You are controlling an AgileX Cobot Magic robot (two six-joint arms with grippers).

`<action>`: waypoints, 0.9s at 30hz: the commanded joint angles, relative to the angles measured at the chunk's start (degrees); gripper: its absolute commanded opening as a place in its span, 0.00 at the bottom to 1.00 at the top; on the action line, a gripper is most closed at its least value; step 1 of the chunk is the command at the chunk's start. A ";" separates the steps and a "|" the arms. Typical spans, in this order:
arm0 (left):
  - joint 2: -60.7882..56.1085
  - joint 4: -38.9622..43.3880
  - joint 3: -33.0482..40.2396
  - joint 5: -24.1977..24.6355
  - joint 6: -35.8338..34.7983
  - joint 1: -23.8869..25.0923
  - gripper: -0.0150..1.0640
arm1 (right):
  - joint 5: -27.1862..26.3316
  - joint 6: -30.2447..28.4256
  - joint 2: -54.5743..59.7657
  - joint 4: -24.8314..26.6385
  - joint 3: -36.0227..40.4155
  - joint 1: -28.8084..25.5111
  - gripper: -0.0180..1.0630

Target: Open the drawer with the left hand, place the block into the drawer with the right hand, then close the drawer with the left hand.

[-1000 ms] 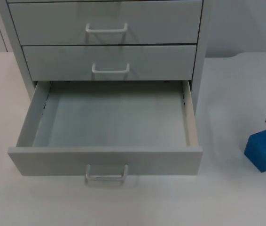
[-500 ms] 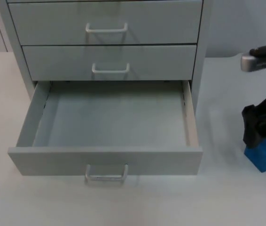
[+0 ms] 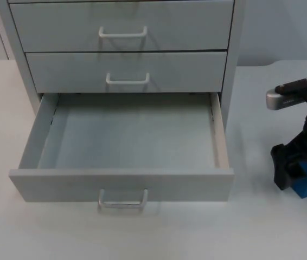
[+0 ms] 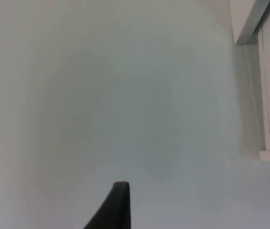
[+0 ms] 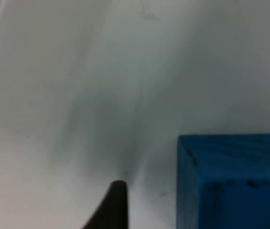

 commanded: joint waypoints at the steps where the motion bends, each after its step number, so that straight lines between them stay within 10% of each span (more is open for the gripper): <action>1: -0.40 -0.11 0.21 -0.64 0.10 -0.06 0.99 | -0.60 0.82 0.04 -0.61 -0.27 0.41 0.77; 8: -0.40 -0.11 0.21 -0.76 0.10 -0.06 0.99 | -0.22 1.30 -0.68 -0.50 -0.27 0.41 0.02; 27: -0.40 -0.34 0.21 -1.20 0.10 -0.06 0.99 | 10.99 4.26 -25.79 -0.21 -0.14 0.41 0.01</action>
